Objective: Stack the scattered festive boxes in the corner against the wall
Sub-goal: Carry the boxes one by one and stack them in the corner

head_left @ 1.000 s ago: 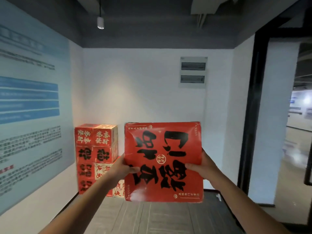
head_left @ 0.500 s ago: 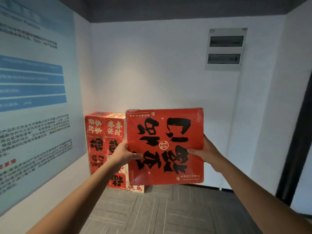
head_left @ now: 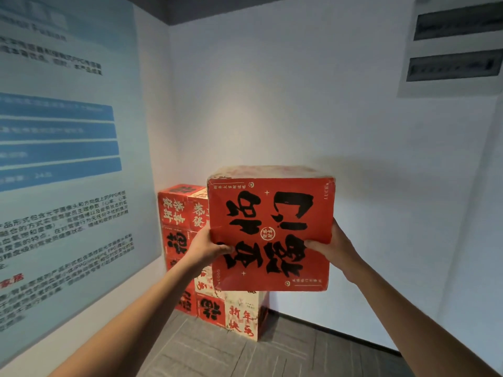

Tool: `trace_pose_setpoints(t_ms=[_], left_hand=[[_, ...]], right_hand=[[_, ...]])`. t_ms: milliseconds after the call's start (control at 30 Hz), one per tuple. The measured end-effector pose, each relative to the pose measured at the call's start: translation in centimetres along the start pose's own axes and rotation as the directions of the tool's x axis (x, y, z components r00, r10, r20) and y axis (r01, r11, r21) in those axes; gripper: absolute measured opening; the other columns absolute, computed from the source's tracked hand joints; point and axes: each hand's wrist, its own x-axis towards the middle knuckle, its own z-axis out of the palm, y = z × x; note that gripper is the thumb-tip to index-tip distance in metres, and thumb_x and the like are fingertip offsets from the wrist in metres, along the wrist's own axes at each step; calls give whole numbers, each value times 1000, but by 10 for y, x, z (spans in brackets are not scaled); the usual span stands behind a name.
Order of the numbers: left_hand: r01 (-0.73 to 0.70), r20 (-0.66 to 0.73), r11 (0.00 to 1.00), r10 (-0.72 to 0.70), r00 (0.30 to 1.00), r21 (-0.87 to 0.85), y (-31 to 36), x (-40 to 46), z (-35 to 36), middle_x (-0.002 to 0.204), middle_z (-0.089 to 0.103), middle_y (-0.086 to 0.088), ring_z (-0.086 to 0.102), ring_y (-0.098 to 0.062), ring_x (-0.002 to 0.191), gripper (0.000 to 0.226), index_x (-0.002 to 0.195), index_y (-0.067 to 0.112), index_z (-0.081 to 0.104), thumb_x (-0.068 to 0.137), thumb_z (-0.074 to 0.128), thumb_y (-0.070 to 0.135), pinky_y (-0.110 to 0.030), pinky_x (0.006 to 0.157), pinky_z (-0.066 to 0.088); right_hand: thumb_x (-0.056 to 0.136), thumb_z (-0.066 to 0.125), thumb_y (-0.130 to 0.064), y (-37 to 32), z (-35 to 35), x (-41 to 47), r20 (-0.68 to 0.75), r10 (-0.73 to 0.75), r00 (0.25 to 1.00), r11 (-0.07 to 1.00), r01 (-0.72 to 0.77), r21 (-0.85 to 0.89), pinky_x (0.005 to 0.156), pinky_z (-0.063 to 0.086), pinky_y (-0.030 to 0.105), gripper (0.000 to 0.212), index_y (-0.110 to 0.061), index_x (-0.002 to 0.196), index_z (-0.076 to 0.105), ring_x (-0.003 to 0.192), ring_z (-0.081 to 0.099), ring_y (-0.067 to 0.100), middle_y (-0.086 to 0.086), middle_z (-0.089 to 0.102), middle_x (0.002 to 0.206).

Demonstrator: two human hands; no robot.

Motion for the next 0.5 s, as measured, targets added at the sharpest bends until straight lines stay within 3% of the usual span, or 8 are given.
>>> trace_pose_setpoints(t_ms=[200, 367, 500], left_hand=[[18, -46, 999, -17, 999, 33, -46, 107, 28, 117, 69, 3, 66, -16, 107, 69, 130, 19, 53, 71, 87, 9, -29, 88, 53], [54, -50, 997, -51, 997, 49, -103, 202, 44, 109, 71, 4, 67, -17, 103, 61, 123, 17, 57, 70, 88, 12, -35, 91, 55], [44, -24, 999, -43, 999, 25, -139, 285, 48, 104, 66, 9, 63, -16, 103, 63, 123, 19, 53, 72, 86, 4, -25, 81, 52]], right_hand=[[76, 81, -46, 62, 16, 114, 44, 78, 996, 996, -80, 27, 94, 53, 56, 76, -45, 137, 36, 114, 61, 21, -14, 62, 125], [79, 79, -42, 115, 42, 203, 78, 116, 990, 993, -118, 26, 93, 54, 58, 75, -45, 139, 34, 118, 60, 23, -10, 60, 130], [84, 77, -32, 146, 70, 282, 61, 154, 986, 987, -156, 32, 92, 55, 58, 72, -44, 141, 35, 117, 61, 24, -12, 61, 127]])
